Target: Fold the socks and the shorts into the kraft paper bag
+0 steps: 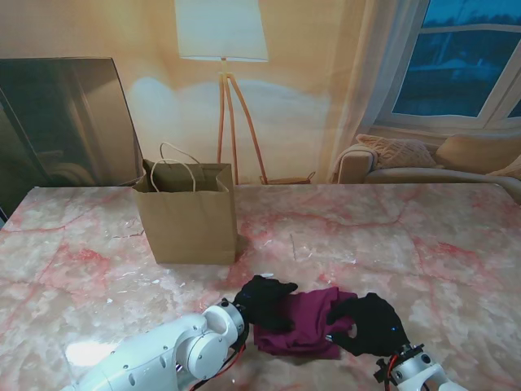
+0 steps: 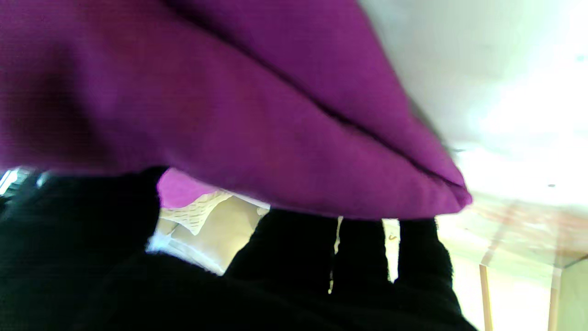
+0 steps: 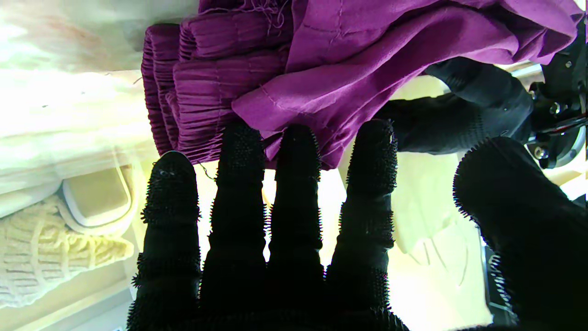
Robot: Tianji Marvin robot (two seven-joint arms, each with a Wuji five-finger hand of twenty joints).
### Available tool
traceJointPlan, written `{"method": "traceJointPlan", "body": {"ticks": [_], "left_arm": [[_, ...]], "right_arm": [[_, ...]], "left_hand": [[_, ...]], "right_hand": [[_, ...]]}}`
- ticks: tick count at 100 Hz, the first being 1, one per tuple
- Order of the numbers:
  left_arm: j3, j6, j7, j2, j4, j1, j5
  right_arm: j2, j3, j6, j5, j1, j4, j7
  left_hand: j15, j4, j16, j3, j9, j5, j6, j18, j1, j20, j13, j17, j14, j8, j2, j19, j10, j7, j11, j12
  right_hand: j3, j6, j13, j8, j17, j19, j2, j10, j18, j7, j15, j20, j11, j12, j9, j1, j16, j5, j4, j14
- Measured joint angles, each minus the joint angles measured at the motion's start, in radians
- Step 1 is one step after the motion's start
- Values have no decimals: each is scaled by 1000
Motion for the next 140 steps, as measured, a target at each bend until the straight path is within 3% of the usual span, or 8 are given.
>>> {"method": "traceJointPlan", "body": {"ticks": [12,34,47,68,77,90,102,140], "left_arm": [[25,23,2,-14,14,-26,-8],[58,9,3,-46,74,-78,-33],[63,4,37,-61,105,-84,-34],[36,-36,35,-66,109,-84,-103],[10,-71,38,-80,132,-80,-144],[-15,-84,69,-87,137,-55,-130],[-51,-82,84,-80,107,-7,-120],[-162,-117,206,-63,21,73,-65]], "right_arm": [[0,-4,2,-2,4,1,-3],[0,-9,7,0,10,6,-5],[-1,-10,10,5,13,11,-7],[-2,-10,14,10,16,15,-5],[-2,-16,24,10,19,19,-9],[-3,-20,49,13,21,21,-9],[-5,-15,61,16,20,21,-9],[-15,19,107,35,7,1,-12]], "left_hand": [[51,0,152,40,3,28,-43,48,2,20,0,28,0,33,-55,11,-72,42,143,267],[168,-5,429,64,253,213,-373,57,152,36,6,35,-45,499,-92,61,-185,662,436,769],[244,-6,438,63,230,191,-492,57,199,45,8,34,-65,689,-94,65,-183,956,305,579],[152,-6,74,176,445,232,-528,44,213,72,238,157,-65,1054,-106,195,-120,1084,117,63],[151,-6,33,178,695,300,-542,7,308,120,454,270,-157,1186,-159,353,-101,1134,9,174],[275,-8,107,179,739,340,-558,37,332,123,549,439,-163,1236,-181,504,-138,1174,-1,375],[552,-8,233,179,724,351,-560,30,332,136,730,499,-30,1259,-193,581,-139,1191,6,467],[587,-8,259,219,724,366,-560,36,333,112,771,509,-14,1282,-234,569,-138,1207,11,525]], "right_hand": [[-10,-1,0,-23,0,0,2,0,0,2,0,0,0,0,0,24,0,0,-1,0],[-12,-13,0,-75,0,0,15,0,5,39,0,0,0,0,0,38,-2,1,-16,0],[-12,-13,0,-85,0,0,16,0,5,41,0,-1,0,0,0,41,-2,1,-35,0],[-15,-13,0,-91,0,0,28,0,6,51,0,-2,0,0,0,51,-3,1,-35,1],[-22,-14,0,-97,0,0,29,0,6,63,0,-2,0,0,0,51,-4,1,-35,1],[-24,-14,0,-106,0,0,51,0,6,75,0,-2,0,0,0,63,-11,1,-35,1],[-24,-14,0,-114,0,0,53,0,6,77,0,-2,0,0,0,63,-12,1,-35,1],[-24,35,0,-60,-17,-88,100,0,-5,-14,-88,-74,-49,-49,0,61,-86,-64,31,1]]}}
